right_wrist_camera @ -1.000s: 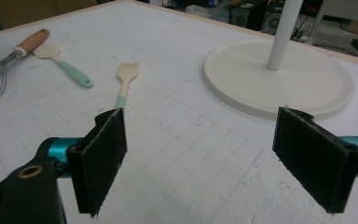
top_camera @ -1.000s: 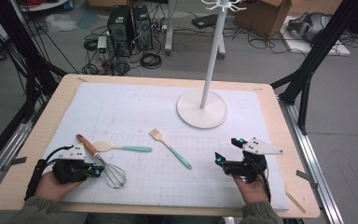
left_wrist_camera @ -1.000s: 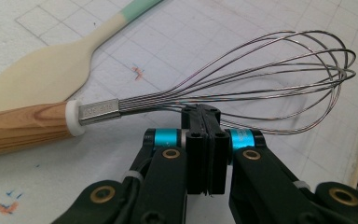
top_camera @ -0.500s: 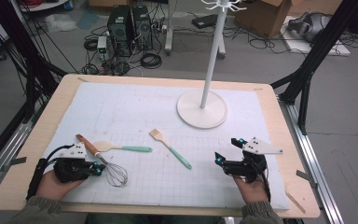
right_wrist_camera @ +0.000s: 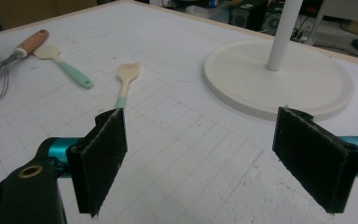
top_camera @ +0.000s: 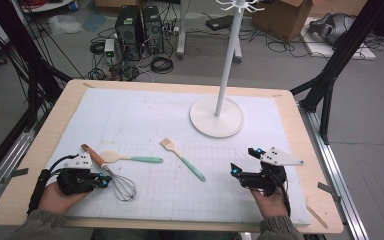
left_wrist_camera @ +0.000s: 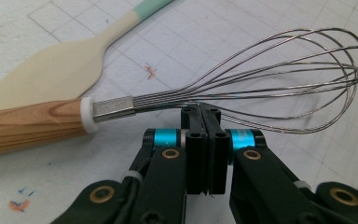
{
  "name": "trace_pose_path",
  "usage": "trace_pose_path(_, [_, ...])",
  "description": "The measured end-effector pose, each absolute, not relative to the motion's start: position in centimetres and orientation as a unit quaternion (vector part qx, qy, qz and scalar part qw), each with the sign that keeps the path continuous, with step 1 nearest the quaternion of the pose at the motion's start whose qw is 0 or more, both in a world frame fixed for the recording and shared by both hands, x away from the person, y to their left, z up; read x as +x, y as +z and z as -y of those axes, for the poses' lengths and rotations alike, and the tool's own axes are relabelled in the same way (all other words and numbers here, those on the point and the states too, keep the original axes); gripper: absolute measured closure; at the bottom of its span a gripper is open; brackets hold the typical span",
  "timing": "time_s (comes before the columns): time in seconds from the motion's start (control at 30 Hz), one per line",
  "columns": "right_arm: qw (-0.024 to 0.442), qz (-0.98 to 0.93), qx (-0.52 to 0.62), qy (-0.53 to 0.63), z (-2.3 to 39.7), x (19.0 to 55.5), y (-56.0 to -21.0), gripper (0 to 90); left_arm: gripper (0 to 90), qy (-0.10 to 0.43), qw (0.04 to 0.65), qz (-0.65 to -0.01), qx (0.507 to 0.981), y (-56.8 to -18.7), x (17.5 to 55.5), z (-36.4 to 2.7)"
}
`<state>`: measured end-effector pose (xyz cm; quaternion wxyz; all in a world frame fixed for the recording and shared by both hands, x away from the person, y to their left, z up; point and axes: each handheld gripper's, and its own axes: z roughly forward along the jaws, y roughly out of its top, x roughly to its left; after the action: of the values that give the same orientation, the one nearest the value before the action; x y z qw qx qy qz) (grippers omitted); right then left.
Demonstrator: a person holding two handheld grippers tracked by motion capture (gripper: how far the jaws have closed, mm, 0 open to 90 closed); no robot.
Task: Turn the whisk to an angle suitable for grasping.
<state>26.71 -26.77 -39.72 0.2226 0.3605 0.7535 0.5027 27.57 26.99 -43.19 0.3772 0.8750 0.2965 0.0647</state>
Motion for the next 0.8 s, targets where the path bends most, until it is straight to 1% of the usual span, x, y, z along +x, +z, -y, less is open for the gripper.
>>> trace_pose_path(0.33, [0.223,-0.754,0.360,0.502,26.8,26.7,-39.7,16.4,88.2,0.066,0.371,-0.305,0.875,-43.4,27.7,-27.2])
trace_pose_path(0.8, [0.224,-0.753,0.359,0.503,26.7,26.8,-39.7,16.4,87.6,0.062,0.366,-0.294,0.881,-43.4,28.2,-25.8])
